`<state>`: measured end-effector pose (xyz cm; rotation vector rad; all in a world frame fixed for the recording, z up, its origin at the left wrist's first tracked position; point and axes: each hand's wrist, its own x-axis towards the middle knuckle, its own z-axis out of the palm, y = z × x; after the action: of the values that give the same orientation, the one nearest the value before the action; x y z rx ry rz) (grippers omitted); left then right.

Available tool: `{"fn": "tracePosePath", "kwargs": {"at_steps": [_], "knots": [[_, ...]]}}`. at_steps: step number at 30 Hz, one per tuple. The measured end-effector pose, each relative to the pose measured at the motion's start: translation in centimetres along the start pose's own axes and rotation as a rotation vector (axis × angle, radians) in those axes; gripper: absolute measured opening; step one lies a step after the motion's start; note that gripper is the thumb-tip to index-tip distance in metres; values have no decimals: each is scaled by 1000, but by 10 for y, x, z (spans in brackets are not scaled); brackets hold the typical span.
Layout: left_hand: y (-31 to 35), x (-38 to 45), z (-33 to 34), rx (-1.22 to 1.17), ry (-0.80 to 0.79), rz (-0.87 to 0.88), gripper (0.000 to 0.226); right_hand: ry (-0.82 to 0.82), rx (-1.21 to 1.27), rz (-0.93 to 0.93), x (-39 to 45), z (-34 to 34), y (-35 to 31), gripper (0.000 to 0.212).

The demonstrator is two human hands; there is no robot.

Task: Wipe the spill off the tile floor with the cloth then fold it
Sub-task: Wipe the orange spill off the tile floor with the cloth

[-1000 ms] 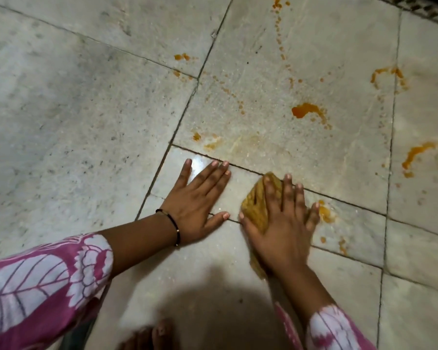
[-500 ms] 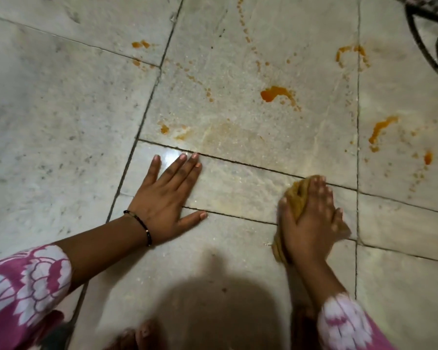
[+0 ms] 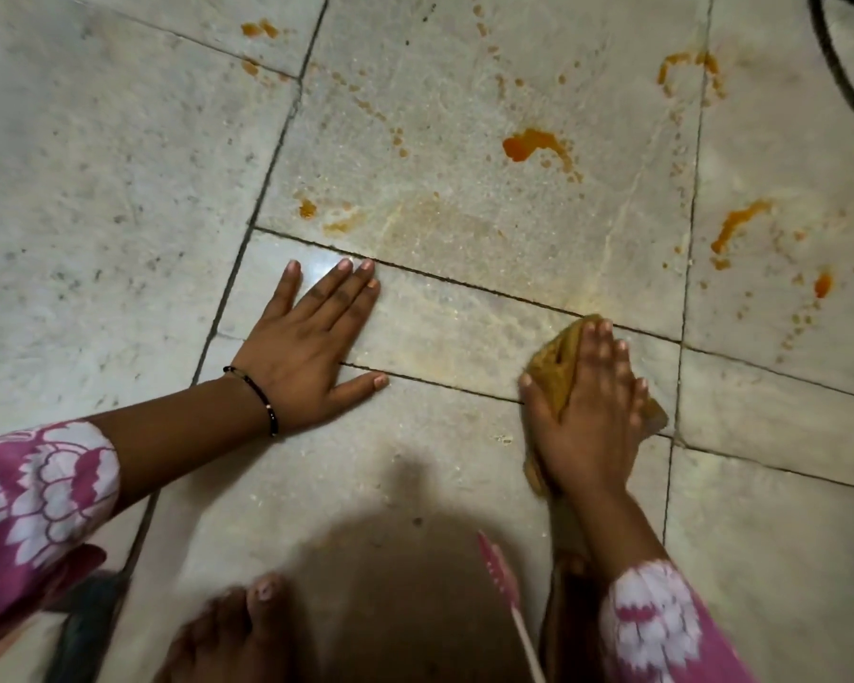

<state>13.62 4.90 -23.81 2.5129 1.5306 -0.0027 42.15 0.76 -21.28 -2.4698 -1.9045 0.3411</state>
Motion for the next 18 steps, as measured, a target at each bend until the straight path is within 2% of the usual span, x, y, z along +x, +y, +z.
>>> {"fn": "tracePosePath", "kwargs": {"at_steps": [3, 4, 6, 9, 11, 14, 18], "knots": [[0, 2, -1, 1, 9, 13, 87, 22, 54, 177, 53, -4, -28, 82], [0, 2, -2, -2, 2, 12, 87, 4, 47, 175, 65, -4, -40, 81], [0, 2, -3, 0, -12, 3, 87, -13, 25, 13, 69, 0, -68, 79], [0, 2, -2, 0, -15, 0, 88, -21, 14, -313, 30, 6, -89, 77], [1, 2, -2, -10, -18, -1, 88, -54, -3, -371, -5, 8, -73, 79], [0, 2, -1, -9, -20, -3, 88, -38, -6, -143, -27, 5, -20, 83], [0, 2, -1, -12, -8, 0, 88, 51, 25, 146, 25, -5, 7, 86]]}}
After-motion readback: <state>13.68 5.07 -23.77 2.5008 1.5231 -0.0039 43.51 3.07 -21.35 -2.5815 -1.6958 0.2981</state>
